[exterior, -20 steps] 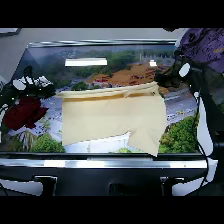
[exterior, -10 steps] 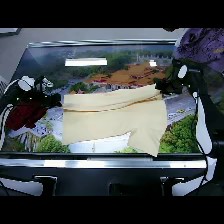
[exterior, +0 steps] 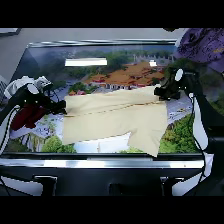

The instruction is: Fold the clothes and pants, and hang the long-sleeved shirts on hangers.

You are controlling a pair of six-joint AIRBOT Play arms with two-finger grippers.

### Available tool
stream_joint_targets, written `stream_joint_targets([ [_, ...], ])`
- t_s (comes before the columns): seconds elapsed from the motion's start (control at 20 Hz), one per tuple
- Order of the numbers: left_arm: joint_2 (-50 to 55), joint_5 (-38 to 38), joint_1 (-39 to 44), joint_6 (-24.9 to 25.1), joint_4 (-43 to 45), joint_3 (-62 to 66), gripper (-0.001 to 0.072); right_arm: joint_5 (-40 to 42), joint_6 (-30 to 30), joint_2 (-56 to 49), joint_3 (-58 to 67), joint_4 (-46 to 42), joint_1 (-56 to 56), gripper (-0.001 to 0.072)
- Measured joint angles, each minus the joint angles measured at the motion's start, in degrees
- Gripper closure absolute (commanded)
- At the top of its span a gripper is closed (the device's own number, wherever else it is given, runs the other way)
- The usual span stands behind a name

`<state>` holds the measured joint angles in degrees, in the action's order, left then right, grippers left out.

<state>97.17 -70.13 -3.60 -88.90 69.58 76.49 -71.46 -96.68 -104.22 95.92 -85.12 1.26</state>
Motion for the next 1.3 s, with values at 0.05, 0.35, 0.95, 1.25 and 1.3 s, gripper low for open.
stream_joint_targets([
  [0.05, 0.1, 0.0, 0.0, -0.1, 0.2, -0.2, 0.0239, -0.1, 0.0, -0.2, 0.0, 0.0, 0.0, 0.0464],
  [0.35, -0.8, 0.7, -0.6, -0.2, 1.0, 1.4, 0.0172, -0.9, 0.7, 1.3, 0.0, 1.2, 0.2, 0.0148],
  [0.95, -25.9, -5.9, -12.6, -2.2, 8.9, -13.4, 0.0172, -11.3, 15.5, 20.8, -25.4, 19.8, 19.3, 0.0152],
  [1.25, -32.3, -5.5, -13.9, -2.8, 9.3, -22.8, 0.0173, -12.1, 16.6, 23.9, -41.9, 21.2, 21.0, 0.0154],
  [1.3, -32.6, -5.3, -14.0, -3.1, 9.3, -23.4, 0.0173, -11.9, 16.5, 24.1, -43.4, 21.5, 21.1, 0.0154],
])
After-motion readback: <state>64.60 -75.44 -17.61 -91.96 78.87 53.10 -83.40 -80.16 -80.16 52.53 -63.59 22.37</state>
